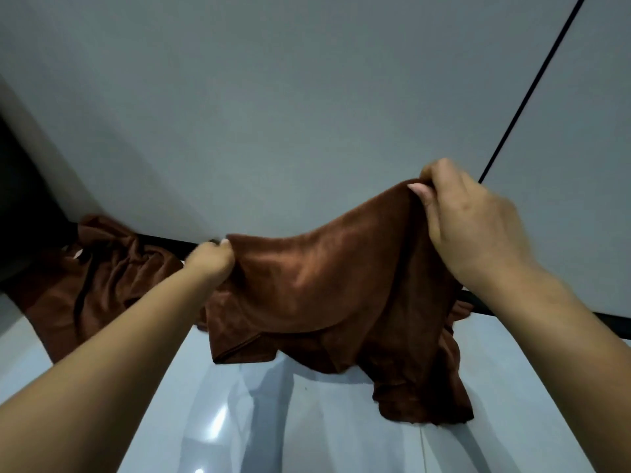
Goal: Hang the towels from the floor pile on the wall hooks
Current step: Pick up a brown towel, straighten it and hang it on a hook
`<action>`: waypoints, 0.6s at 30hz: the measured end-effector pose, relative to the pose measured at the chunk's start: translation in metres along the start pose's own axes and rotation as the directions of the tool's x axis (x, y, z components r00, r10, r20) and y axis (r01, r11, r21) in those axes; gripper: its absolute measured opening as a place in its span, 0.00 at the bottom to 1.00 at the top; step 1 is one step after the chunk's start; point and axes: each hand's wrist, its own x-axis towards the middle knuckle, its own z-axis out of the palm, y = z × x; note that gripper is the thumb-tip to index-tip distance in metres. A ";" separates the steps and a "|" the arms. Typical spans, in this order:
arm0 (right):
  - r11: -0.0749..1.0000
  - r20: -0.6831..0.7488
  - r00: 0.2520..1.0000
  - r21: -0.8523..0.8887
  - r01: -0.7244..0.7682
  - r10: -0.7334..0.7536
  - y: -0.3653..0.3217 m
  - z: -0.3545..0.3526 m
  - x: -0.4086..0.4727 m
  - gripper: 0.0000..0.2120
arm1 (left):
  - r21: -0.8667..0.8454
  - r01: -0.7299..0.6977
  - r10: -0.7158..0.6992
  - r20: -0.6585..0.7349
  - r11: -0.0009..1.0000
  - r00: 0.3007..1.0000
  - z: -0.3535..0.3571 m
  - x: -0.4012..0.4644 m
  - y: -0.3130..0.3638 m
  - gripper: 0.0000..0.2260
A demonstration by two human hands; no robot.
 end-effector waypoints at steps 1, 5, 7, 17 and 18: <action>0.999 -0.001 0.999 -0.013 0.034 -0.034 -0.001 0.001 0.000 0.16 | 0.042 -0.051 0.048 0.078 0.998 0.996 0.004 -0.005 0.003 0.19; 0.991 0.015 0.992 -0.047 0.127 -0.126 -0.007 0.002 0.001 0.16 | 0.040 -0.284 0.262 0.282 0.958 0.923 0.014 -0.035 0.036 0.11; 0.988 0.034 0.988 -0.040 0.149 -0.148 -0.009 0.003 0.001 0.15 | -0.114 -0.356 0.372 0.380 0.928 0.847 0.018 -0.052 0.061 0.17; 0.987 0.039 0.987 -0.030 0.160 -0.159 -0.008 0.000 0.002 0.15 | -0.356 -0.432 0.559 0.495 0.829 0.665 0.035 -0.102 0.102 0.08; 0.986 0.032 0.987 -0.037 0.160 -0.159 -0.008 0.000 0.002 0.15 | -0.354 -0.428 0.555 0.488 0.832 0.674 0.035 -0.100 0.100 0.08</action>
